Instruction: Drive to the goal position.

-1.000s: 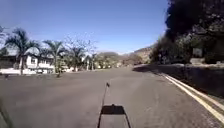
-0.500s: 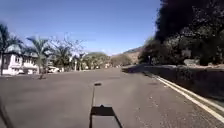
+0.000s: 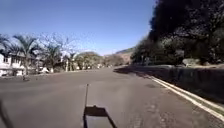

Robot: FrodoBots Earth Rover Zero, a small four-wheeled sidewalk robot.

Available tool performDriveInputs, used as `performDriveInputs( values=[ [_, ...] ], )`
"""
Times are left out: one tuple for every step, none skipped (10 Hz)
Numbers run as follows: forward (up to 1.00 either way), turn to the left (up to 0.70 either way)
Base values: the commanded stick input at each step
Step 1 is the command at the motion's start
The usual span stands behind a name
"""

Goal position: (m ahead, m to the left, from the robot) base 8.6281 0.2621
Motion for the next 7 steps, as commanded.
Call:
performDriveInputs(
  values=[
    [1.0,0.0],
    [1.0,0.0],
    [1.0,0.0],
    [1.0,-0.03],
    [1.0,-0.14],
    [1.0,-0.25],
    [1.0,-0.27]
  ],
)
